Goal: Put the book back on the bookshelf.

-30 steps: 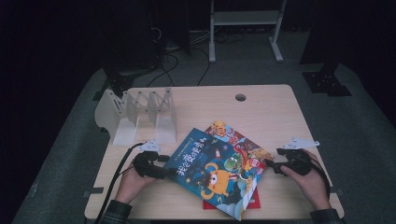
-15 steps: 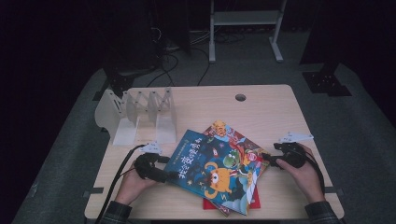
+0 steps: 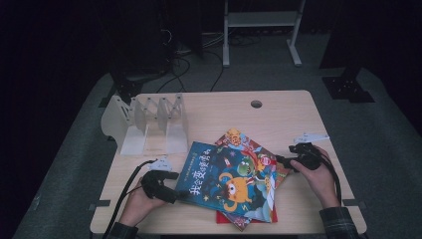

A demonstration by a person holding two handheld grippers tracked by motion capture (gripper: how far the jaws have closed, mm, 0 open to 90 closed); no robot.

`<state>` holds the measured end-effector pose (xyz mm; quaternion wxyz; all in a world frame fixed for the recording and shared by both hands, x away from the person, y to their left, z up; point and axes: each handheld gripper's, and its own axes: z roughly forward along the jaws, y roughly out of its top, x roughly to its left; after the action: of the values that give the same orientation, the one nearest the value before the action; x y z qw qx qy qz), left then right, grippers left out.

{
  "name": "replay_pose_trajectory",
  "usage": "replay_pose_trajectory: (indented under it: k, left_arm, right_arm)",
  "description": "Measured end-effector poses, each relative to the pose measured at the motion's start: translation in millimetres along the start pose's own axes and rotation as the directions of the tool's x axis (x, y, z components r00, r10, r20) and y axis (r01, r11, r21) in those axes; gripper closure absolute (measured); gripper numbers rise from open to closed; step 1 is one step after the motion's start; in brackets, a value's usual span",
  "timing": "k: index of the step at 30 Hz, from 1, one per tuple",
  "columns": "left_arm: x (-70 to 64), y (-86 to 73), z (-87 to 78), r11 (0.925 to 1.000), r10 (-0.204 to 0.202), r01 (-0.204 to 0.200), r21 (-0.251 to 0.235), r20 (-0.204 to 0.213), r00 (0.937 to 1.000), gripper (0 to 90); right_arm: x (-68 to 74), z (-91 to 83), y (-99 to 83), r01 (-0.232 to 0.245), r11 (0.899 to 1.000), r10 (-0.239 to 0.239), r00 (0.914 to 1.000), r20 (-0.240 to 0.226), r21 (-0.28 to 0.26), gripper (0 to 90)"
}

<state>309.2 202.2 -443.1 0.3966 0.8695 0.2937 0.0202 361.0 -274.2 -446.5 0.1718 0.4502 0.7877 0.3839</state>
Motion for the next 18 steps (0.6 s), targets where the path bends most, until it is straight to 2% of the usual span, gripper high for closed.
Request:
replay_pose_trajectory:
  k: [2, 3, 4, 5, 11, 14, 17, 18]
  left_arm:
    - [1.2, 0.4, -2.2, 1.0000, -0.004, 0.004, -0.009, -0.012, 0.9999, 8.9]
    - [2.0, 0.4, -3.4, 0.9999, -0.005, 0.005, -0.014, -0.018, 0.9998, 7.6]
    - [2.6, 0.4, -4.1, 0.9997, -0.010, 0.010, -0.020, -0.028, 0.9995, 7.6]
    - [3.3, 0.3, -4.6, 0.9997, -0.011, 0.010, -0.022, -0.037, 0.9993, 4.5]
    - [6.4, -0.8, -7.8, 0.9993, -0.009, 0.006, -0.036, -0.077, 0.9970, 1.1]
    - [9.1, -1.7, -9.4, 0.9989, -0.016, 0.012, -0.046, -0.093, 0.9955, 0.0]
    - [11.2, -2.6, -10.4, 0.9986, -0.021, 0.016, -0.050, -0.093, 0.9955, 0.0]
    - [11.5, -2.8, -10.2, 0.9986, -0.023, 0.019, -0.050, -0.091, 0.9956, 0.0]
  right_arm:
    - [4.2, -3.9, 0.4, -0.013, 1.000, 0.012, 0.9988, -0.048, -0.022, 27.4]
    - [11.2, -2.8, 0.3, -0.015, 1.000, 0.013, 0.9961, -0.087, -0.027, 26.3]
    - [11.2, -2.8, 0.3, -0.015, 1.000, 0.013, 0.9961, -0.087, -0.027, 26.3]
    - [18.9, 2.2, 0.2, -0.004, 1.000, 0.002, 0.9936, -0.113, -0.023, 25.6]
    - [30.2, 13.9, -1.1, 0.013, 1.000, -0.012, 0.9909, -0.134, 0.011, 23.7]
    - [33.2, 14.6, -2.3, 0.014, 1.000, -0.013, 0.9892, -0.146, 0.004, 23.1]
    - [34.4, 14.6, -3.5, 0.013, 1.000, -0.013, 0.9901, -0.140, -0.002, 23.1]
    - [35.0, 15.7, -3.9, 0.019, 1.000, -0.020, 0.9883, -0.151, -0.010, 23.2]
